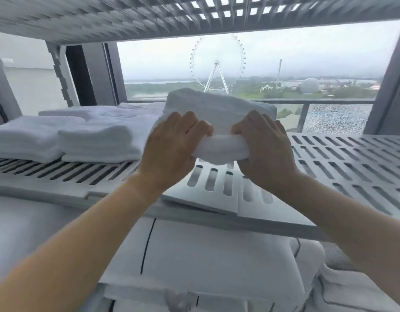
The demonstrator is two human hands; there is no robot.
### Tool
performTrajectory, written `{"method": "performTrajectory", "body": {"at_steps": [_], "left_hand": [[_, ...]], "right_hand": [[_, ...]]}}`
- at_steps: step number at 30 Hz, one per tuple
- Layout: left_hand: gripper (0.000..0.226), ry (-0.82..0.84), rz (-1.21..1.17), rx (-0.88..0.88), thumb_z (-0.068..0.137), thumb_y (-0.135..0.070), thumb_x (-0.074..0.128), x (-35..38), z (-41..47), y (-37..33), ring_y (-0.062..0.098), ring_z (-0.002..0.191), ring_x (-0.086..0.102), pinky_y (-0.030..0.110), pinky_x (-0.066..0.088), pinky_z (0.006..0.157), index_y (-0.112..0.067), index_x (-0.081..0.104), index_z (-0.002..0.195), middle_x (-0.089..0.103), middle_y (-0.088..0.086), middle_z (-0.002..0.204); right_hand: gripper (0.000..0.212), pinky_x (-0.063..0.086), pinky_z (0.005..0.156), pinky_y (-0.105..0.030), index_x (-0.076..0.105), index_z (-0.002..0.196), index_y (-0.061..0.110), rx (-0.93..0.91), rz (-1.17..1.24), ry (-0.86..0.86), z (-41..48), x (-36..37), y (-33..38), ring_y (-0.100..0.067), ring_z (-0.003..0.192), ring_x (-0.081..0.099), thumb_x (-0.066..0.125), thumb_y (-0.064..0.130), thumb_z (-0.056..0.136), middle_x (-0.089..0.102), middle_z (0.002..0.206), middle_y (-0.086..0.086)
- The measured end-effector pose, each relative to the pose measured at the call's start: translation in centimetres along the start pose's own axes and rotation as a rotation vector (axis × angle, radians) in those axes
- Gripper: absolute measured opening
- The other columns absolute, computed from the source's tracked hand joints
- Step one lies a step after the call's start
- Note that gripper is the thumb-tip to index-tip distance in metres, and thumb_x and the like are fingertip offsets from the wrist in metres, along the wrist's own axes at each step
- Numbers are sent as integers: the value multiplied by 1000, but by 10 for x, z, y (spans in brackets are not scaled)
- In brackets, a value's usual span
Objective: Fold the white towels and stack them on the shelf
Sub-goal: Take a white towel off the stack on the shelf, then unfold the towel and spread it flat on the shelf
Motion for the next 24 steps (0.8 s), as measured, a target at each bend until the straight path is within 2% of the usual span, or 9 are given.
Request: {"method": "performTrajectory", "body": {"at_steps": [7,11,14,19,24], "left_hand": [[40,-11,-80,54,63,3,58,40,28,-63,26,66,50,30,39,46,-21,47,93,56,4,79],[38,-14,-97,79,64,3,58,62,44,-72,25,65,51,30,41,44,-21,49,91,57,3,78],[32,-22,-142,100,65,1,54,80,58,-74,26,65,51,31,41,46,-18,53,90,56,4,78],[35,0,-207,107,65,-3,61,113,77,-88,27,67,57,31,44,52,-22,49,92,64,1,77],[37,11,-278,140,66,-4,67,140,93,-112,25,60,57,29,44,47,-21,46,92,67,-1,75]], "right_hand": [[31,29,64,-30,55,84,10,28,-108,-31,-36,-35,-60,-22,79,45,58,-1,55,55,83,-8],[30,33,63,-30,55,82,9,18,-158,-65,-39,-36,-84,-27,73,51,59,-3,54,54,80,-8],[31,33,62,-29,55,82,10,21,-187,-69,-35,-33,-103,-24,74,47,61,-2,54,54,81,-8],[33,36,61,-31,55,81,9,9,-237,-57,-38,-35,-136,-26,70,51,64,-4,52,55,79,-7],[32,34,62,-29,55,80,9,-22,-283,-9,-46,-41,-172,-26,68,51,66,-4,53,55,79,-7]]}}
Point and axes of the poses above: each hand's wrist, its own z-axis towards the middle knuckle, its own x-axis out of the palm, y = z × x, the point moved 8 cm from there along z, towards the middle knuckle
